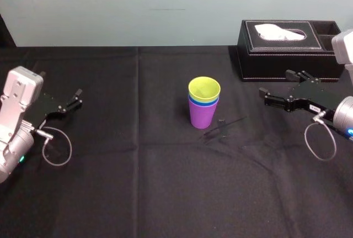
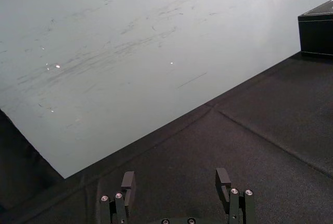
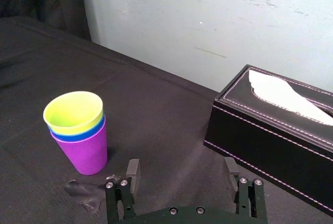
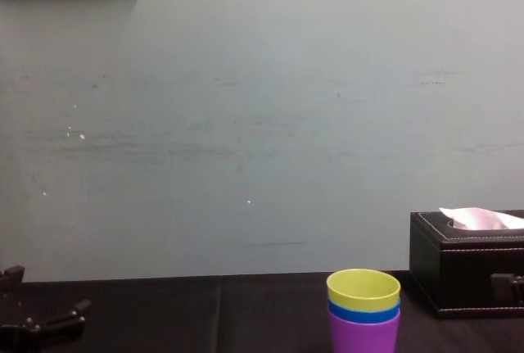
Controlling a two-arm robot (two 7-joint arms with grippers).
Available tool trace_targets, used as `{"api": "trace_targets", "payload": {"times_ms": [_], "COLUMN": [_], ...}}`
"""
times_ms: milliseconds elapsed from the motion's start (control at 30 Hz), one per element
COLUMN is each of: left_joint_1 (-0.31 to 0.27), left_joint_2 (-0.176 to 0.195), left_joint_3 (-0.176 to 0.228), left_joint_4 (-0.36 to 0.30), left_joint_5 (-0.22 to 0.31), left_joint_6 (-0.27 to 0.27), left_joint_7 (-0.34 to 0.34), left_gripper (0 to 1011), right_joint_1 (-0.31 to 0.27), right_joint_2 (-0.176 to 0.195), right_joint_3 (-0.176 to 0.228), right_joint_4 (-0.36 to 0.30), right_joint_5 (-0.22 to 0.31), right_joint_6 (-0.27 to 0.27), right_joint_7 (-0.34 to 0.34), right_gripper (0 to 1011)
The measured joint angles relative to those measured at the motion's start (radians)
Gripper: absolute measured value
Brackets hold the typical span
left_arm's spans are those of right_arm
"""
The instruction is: Stack the three plastic cups sequentially using one hand.
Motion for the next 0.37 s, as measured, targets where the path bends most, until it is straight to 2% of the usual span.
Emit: {"api": "trace_targets", "payload": {"times_ms": [367], "left_joint_1": [0.000], "left_joint_2": [0.000], "left_joint_3": [0.000], "left_joint_4": [0.000], "left_joint_5": [0.000], "left_joint_6": [0.000], "left_joint_7": [0.000], "left_gripper": [1011], "right_joint_1": [0.001], "right_joint_2": [0.001], "right_joint_3": [-0.002], "right_joint_4": [-0.001], "right_joint_5": [0.000], "right_joint_6": [0.000], "right_joint_7": [0.001], "right_gripper": [1003]}}
